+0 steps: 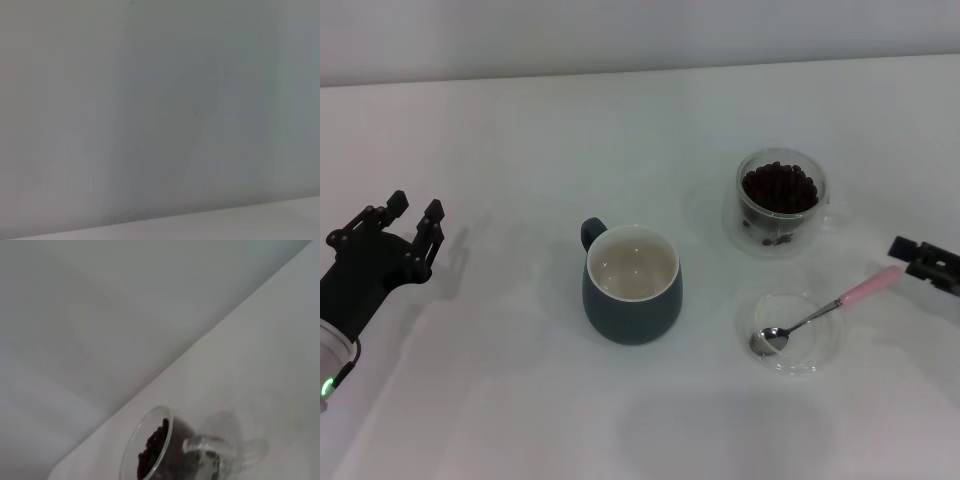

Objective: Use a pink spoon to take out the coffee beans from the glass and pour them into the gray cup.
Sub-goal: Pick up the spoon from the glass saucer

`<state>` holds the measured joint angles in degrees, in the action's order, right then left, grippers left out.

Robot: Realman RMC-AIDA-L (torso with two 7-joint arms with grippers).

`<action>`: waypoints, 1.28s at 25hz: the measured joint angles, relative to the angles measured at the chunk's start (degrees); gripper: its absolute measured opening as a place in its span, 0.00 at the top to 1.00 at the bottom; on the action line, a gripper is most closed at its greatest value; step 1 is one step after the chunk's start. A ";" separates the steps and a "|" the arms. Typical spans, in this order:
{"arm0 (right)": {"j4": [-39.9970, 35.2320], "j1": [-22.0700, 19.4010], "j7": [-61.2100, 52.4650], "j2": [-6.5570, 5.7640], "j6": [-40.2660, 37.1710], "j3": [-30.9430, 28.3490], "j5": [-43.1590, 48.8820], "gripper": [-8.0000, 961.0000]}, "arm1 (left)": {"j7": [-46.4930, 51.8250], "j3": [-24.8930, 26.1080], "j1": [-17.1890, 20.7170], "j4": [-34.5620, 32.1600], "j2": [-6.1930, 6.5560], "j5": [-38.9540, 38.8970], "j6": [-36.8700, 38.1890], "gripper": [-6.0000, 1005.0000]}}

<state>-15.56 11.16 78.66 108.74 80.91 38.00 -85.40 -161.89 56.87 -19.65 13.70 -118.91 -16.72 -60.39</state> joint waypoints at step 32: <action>-0.69 2.57 -6.43 -0.59 2.48 1.81 4.28 0.16 | 0.00 0.09 -1.37 -2.07 0.12 -0.27 0.57 0.57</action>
<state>-16.25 13.73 72.23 108.15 83.39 39.81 -81.11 -161.89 56.96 -21.02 11.63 -118.80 -17.00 -59.82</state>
